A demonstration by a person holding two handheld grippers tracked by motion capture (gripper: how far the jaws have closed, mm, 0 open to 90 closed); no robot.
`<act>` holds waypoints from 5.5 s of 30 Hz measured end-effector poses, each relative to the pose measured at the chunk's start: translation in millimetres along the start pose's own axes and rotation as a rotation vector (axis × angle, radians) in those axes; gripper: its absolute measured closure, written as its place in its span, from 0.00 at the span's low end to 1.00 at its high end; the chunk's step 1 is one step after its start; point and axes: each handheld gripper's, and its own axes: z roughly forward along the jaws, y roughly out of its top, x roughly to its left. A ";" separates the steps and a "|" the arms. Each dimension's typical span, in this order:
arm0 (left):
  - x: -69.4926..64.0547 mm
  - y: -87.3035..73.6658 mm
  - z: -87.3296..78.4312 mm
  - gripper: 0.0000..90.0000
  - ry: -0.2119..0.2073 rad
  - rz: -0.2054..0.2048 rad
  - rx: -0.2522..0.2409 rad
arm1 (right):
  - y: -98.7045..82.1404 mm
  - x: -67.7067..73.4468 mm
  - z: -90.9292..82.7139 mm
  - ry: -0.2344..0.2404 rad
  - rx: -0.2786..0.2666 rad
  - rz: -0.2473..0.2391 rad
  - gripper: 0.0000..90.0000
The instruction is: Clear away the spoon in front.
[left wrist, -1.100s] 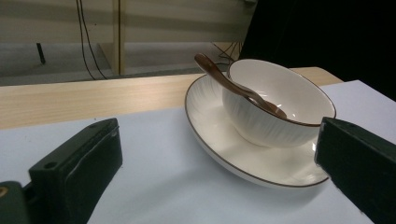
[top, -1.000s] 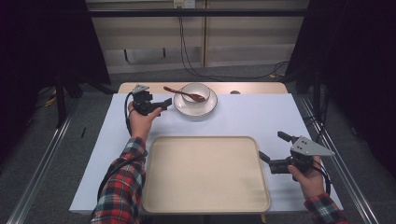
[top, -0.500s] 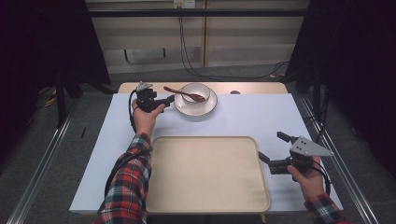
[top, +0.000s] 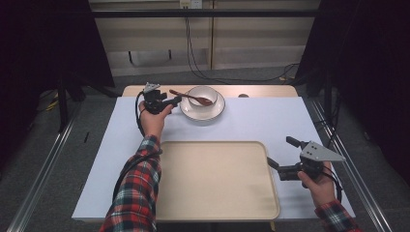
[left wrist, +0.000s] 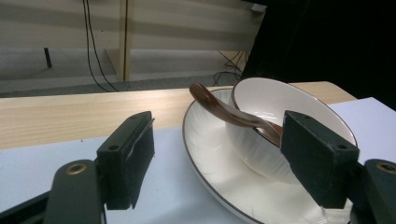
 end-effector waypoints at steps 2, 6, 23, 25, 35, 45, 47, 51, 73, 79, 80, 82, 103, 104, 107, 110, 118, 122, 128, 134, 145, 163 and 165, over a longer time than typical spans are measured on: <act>-0.2 -1.7 0.8 0.34 0.011 -0.003 -0.012 | 0.2 0.0 -0.6 0.002 0.002 -0.001 0.02; -1.4 -4.1 4.0 0.35 -0.002 -0.001 -0.016 | 0.3 -0.3 -0.4 0.007 0.000 0.000 0.02; -12.7 -6.7 20.7 0.57 -0.044 -0.056 -0.054 | 0.7 -0.4 -0.4 0.009 -0.006 0.010 0.02; -13.4 -8.9 22.4 0.61 -0.050 -0.073 -0.051 | 0.4 -1.2 -0.6 0.009 -0.003 0.008 0.02; -14.7 -10.4 21.9 0.77 -0.061 -0.128 -0.099 | 0.7 -0.9 -0.4 0.010 -0.007 0.013 0.02; -19.2 -3.5 21.7 0.86 -0.110 -0.163 -0.139 | 0.8 -0.5 0.2 0.008 -0.006 0.011 0.02; -20.6 -1.5 21.5 0.87 -0.126 -0.171 -0.136 | 0.8 -0.3 0.2 0.011 -0.007 0.013 0.02; -24.1 3.1 21.1 0.91 -0.153 -0.172 -0.147 | 0.9 -0.6 0.0 0.011 -0.007 0.012 0.02; -38.7 28.4 21.2 0.93 -0.186 -0.128 -0.212 | 0.9 -1.0 0.0 0.014 -0.009 0.013 0.02; -38.8 35.2 16.6 0.93 -0.184 -0.120 -0.226 | 0.7 -0.9 0.3 0.018 -0.008 0.012 0.02; -38.8 35.2 16.6 0.93 -0.184 -0.120 -0.226 | 0.7 -0.8 0.4 0.020 -0.007 0.012 0.02; -38.9 38.2 13.3 0.93 -0.195 -0.122 -0.236 | 0.5 -1.0 0.5 0.018 -0.006 0.009 0.02; -41.8 53.8 -8.0 0.93 -0.247 -0.129 -0.290 | 0.5 -0.8 0.7 0.016 -0.004 0.007 0.02; -41.8 53.8 -8.0 0.93 -0.247 -0.129 -0.290 | 0.5 -0.8 0.7 0.016 -0.004 0.007 0.02; -40.9 53.6 -13.5 0.93 -0.263 -0.114 -0.279 | 0.6 -0.7 0.7 0.019 -0.004 0.004 0.02; -41.8 53.4 -16.5 0.93 -0.276 -0.115 -0.277 | 0.5 -0.8 0.7 0.017 -0.003 0.006 0.02; -43.3 54.3 -30.5 0.93 -0.316 -0.136 -0.268 | 0.2 -0.5 1.8 0.018 -0.002 0.005 0.02; -43.9 52.3 -36.8 0.93 -0.338 -0.138 -0.258 | -0.2 0.2 2.3 0.019 0.006 0.004 0.02; -42.8 47.7 -45.8 0.93 -0.373 -0.137 -0.236 | -0.3 0.7 2.7 0.016 0.005 0.003 0.02; -40.1 45.5 -56.9 0.93 -0.395 -0.094 -0.216 | -0.4 0.6 3.1 0.020 0.007 0.001 0.02; -42.7 39.6 -71.4 0.93 -0.425 -0.068 -0.170 | -0.8 2.5 4.5 0.022 0.014 -0.006 0.02; -45.0 31.9 -91.6 0.93 -0.446 -0.062 -0.139 | -1.0 4.6 6.0 0.029 0.019 -0.011 0.02; -44.9 30.8 -92.9 0.93 -0.458 -0.062 -0.134 | -1.0 4.2 5.9 0.029 0.018 -0.011 0.02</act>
